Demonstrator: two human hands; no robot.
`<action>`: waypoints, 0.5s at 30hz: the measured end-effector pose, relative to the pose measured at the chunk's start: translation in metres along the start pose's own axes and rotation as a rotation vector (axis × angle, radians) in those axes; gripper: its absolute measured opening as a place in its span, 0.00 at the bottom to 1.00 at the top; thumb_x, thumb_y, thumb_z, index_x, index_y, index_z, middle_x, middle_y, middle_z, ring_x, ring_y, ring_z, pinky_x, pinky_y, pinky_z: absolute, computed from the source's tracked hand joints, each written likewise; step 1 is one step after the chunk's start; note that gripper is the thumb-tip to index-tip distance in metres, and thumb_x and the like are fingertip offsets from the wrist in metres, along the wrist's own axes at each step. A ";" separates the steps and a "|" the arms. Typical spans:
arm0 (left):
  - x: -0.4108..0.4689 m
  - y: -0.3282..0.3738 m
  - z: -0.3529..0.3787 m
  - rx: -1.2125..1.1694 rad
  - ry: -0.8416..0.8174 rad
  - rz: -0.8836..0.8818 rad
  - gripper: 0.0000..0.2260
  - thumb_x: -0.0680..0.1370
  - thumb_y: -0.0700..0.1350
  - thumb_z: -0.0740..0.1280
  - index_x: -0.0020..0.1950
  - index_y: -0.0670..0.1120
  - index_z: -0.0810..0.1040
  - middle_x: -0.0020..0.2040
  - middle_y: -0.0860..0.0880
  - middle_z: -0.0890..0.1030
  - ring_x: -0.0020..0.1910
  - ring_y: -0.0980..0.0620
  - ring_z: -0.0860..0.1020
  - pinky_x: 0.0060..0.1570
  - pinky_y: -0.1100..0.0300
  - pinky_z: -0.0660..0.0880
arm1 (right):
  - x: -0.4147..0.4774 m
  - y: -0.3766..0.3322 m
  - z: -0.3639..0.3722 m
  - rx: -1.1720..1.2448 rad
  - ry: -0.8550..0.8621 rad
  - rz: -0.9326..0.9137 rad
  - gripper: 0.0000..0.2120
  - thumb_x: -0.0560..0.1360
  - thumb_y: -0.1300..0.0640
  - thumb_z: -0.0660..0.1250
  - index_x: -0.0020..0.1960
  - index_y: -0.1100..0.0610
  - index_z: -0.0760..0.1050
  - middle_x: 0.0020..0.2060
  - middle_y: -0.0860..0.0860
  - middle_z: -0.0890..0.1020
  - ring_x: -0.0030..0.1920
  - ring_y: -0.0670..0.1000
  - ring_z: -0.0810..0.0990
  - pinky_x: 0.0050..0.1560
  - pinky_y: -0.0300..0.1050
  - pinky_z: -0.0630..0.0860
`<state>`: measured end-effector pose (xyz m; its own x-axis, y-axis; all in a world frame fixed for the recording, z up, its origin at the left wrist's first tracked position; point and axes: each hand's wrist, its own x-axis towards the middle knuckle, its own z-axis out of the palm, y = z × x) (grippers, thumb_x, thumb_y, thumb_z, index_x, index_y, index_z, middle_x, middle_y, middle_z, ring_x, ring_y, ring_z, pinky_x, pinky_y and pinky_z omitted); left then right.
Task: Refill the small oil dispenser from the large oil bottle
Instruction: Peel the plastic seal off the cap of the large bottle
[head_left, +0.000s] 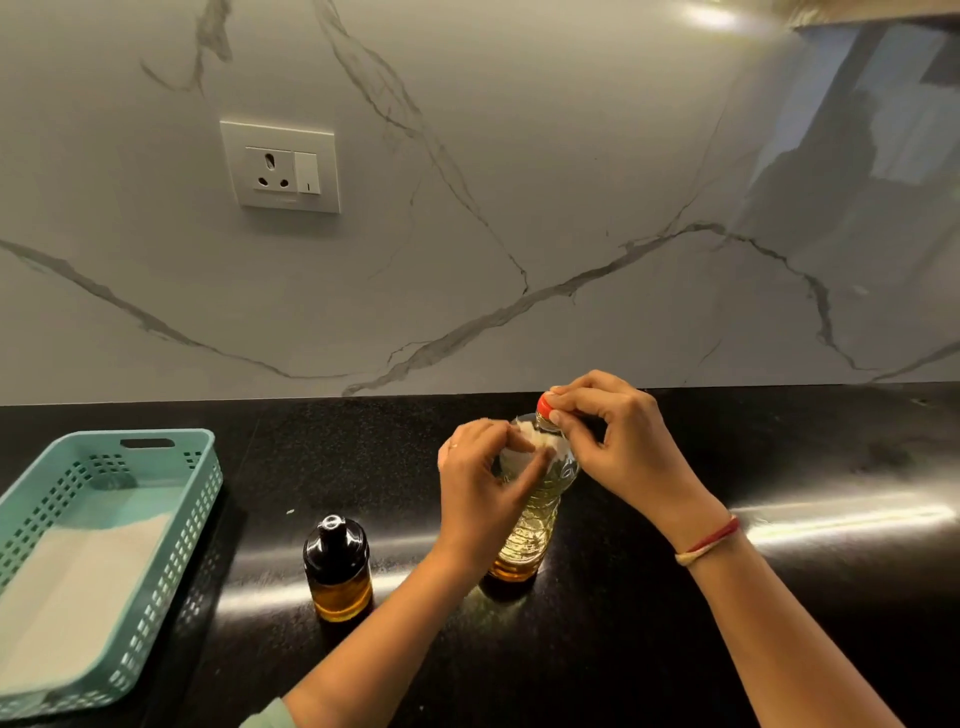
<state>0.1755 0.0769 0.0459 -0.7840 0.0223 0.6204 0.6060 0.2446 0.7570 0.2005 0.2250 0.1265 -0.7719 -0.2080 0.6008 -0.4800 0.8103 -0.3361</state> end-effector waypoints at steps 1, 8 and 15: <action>-0.006 0.000 0.000 0.037 0.010 0.027 0.09 0.71 0.57 0.71 0.39 0.56 0.73 0.40 0.61 0.76 0.45 0.58 0.75 0.46 0.43 0.74 | 0.000 0.000 0.000 0.010 0.000 0.004 0.08 0.72 0.65 0.71 0.51 0.61 0.82 0.47 0.54 0.83 0.50 0.49 0.82 0.50 0.43 0.81; -0.010 0.011 -0.012 -0.060 0.050 -0.019 0.11 0.70 0.59 0.71 0.43 0.54 0.76 0.43 0.64 0.77 0.44 0.53 0.77 0.44 0.38 0.74 | 0.002 -0.008 -0.008 0.002 -0.003 0.027 0.09 0.71 0.58 0.73 0.51 0.57 0.82 0.50 0.51 0.84 0.53 0.44 0.80 0.54 0.43 0.79; -0.016 0.028 -0.022 -0.120 0.086 0.012 0.09 0.69 0.57 0.73 0.46 0.57 0.78 0.47 0.66 0.77 0.48 0.53 0.77 0.44 0.37 0.75 | -0.038 -0.040 -0.011 0.215 0.051 0.064 0.20 0.74 0.49 0.69 0.63 0.55 0.76 0.60 0.47 0.79 0.62 0.41 0.76 0.57 0.36 0.76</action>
<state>0.2075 0.0620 0.0618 -0.7653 -0.0598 0.6409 0.6310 0.1266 0.7654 0.2535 0.2068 0.1252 -0.7841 -0.1272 0.6074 -0.5125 0.6846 -0.5183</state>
